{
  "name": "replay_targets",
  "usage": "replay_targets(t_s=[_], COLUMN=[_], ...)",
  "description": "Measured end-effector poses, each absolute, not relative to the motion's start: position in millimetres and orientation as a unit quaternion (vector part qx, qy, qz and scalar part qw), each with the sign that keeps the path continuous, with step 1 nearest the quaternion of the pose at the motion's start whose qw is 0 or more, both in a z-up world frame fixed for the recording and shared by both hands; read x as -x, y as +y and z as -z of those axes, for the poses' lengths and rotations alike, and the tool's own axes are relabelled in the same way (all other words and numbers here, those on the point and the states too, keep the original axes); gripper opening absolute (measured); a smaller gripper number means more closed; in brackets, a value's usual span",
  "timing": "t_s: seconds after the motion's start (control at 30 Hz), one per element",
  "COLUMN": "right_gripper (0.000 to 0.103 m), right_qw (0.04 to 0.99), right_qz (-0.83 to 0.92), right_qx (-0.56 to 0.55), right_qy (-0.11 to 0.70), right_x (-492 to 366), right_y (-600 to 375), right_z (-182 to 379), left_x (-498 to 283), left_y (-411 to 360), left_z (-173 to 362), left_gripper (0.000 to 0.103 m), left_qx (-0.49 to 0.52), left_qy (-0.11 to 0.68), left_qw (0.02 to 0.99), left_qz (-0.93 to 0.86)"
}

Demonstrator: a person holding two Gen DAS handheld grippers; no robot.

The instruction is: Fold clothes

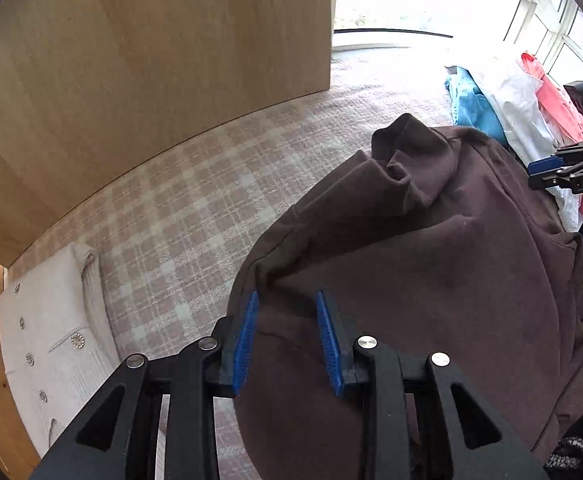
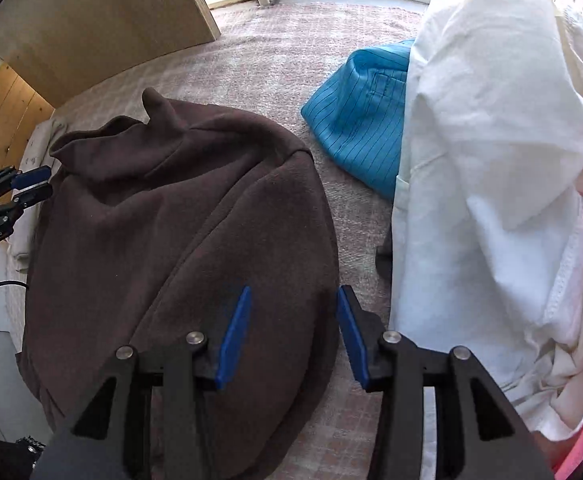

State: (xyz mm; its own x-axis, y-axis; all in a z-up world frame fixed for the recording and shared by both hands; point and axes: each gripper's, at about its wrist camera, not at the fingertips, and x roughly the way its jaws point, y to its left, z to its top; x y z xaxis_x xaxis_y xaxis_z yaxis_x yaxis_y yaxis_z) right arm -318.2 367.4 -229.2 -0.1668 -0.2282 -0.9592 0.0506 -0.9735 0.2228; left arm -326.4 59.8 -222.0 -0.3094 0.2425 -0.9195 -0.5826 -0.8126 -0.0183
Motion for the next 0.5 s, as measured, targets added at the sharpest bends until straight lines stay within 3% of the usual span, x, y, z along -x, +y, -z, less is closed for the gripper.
replay_targets(t_s=[0.07,0.17,0.27,0.4,0.5], right_gripper=[0.043,0.005,0.004,0.005,0.01], right_qw=[0.103,0.119,0.09,0.013,0.024], right_qz=[0.756,0.757,0.774,0.785,0.781], right_qx=[-0.643,-0.639,-0.627,-0.615,-0.62], right_qy=[-0.066,-0.07,-0.008,0.072,0.071], right_x=[316,313,317,328,332], right_y=[363,359,362,388,388], right_z=[233,227,203,175,172], left_x=[329,338,372,416,415], left_y=[79,106,117,99,76], left_z=[226,235,244,235,215], left_gripper=[0.031,0.032,0.031,0.023,0.029], left_qx=[0.523,0.52,0.529,0.506,0.498], left_qy=[0.174,0.189,0.167,0.141,0.116], left_qw=[0.28,0.295,0.251,0.141,0.159], left_qz=[-0.786,-0.779,-0.793,-0.839,-0.845])
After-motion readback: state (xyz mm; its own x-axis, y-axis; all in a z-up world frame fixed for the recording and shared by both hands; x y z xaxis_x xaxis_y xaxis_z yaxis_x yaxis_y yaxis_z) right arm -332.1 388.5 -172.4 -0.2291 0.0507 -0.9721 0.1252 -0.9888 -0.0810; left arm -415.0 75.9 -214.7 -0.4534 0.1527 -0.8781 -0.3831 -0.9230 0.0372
